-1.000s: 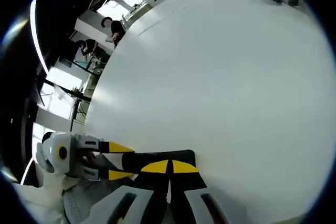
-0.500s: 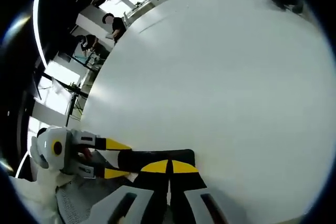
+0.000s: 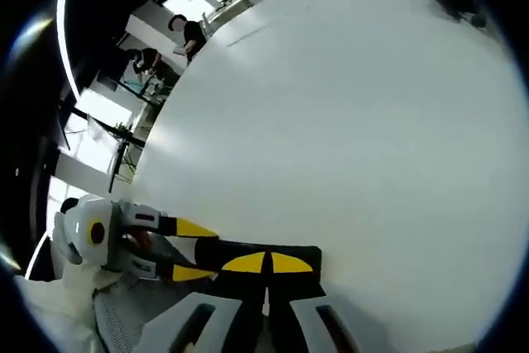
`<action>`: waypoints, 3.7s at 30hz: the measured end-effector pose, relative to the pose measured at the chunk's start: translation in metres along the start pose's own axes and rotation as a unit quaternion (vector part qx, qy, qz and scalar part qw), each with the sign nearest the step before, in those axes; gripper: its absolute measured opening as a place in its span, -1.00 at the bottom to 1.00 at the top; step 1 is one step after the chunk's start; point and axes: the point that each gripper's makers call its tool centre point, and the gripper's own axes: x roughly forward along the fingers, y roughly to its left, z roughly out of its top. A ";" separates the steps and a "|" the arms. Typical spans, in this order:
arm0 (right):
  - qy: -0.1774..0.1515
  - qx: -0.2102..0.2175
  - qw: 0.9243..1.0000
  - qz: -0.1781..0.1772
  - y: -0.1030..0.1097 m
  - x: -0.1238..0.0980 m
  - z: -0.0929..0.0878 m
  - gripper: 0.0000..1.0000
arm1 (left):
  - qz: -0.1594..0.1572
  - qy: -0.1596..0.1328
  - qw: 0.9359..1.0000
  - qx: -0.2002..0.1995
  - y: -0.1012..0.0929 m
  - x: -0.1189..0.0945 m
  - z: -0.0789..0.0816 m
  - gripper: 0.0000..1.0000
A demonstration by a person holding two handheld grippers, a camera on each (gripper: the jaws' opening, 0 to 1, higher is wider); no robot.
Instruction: Press the specified remote control buttons in sequence, fully releasing each button before pressing the next.
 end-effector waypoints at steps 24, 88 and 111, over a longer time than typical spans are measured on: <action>0.017 -0.007 1.000 -0.016 -0.003 0.004 -0.009 -1.00 | -0.001 0.003 1.000 0.002 0.000 0.002 0.001 -0.51; 0.042 -0.048 0.998 0.004 0.013 0.012 -0.018 -1.00 | -0.001 -0.007 1.000 0.006 -0.004 0.003 0.004 -0.49; 0.046 -0.023 0.999 -0.005 0.008 0.008 -0.021 -1.00 | 0.001 0.003 1.000 0.000 -0.003 0.001 0.000 -0.52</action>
